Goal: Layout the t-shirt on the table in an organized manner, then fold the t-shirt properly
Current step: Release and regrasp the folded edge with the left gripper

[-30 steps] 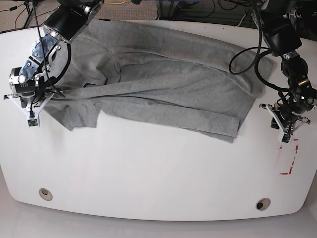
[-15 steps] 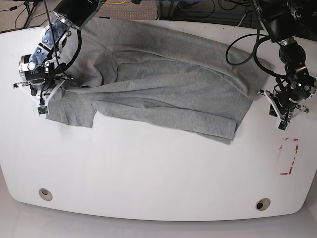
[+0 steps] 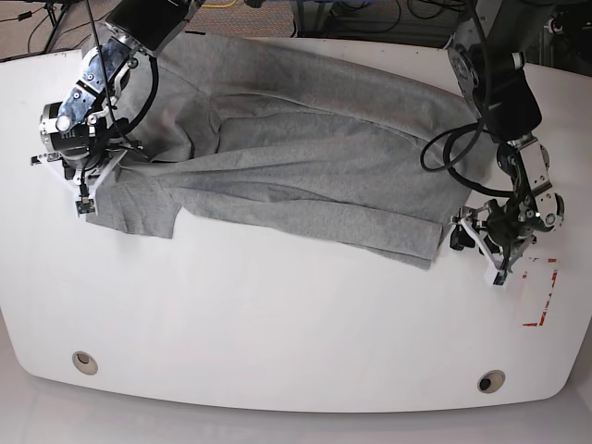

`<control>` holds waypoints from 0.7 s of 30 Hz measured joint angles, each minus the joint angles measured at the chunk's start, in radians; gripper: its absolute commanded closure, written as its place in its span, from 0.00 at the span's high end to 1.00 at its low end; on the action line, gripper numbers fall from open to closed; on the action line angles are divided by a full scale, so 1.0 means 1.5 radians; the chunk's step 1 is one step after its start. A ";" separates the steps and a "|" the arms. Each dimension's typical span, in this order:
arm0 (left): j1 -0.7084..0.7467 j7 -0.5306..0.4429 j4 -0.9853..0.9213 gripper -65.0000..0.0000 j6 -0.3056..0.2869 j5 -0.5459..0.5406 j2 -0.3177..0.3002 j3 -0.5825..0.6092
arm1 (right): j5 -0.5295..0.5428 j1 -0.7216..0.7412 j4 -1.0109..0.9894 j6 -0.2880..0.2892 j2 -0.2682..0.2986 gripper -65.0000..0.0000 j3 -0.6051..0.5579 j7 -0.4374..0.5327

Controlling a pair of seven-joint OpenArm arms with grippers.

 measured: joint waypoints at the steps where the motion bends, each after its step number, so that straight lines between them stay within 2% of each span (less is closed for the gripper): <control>1: -0.010 0.000 -0.015 0.56 0.001 0.002 -0.002 0.002 | 0.000 0.000 0.000 0.000 -0.002 0.02 -0.001 0.002; 9: -0.053 -0.004 -0.058 0.56 0.002 0.001 0.017 0.037 | 0.004 0.000 0.000 0.000 -0.003 0.02 -0.002 0.005; 13: -0.055 -0.002 -0.066 0.56 0.000 -0.022 0.025 0.061 | 0.004 0.000 0.000 0.000 -0.003 0.02 -0.001 0.003; 21: -0.056 0.000 -0.066 0.56 0.005 -0.074 0.014 0.112 | 0.004 0.000 0.000 0.000 -0.003 0.01 -0.002 0.003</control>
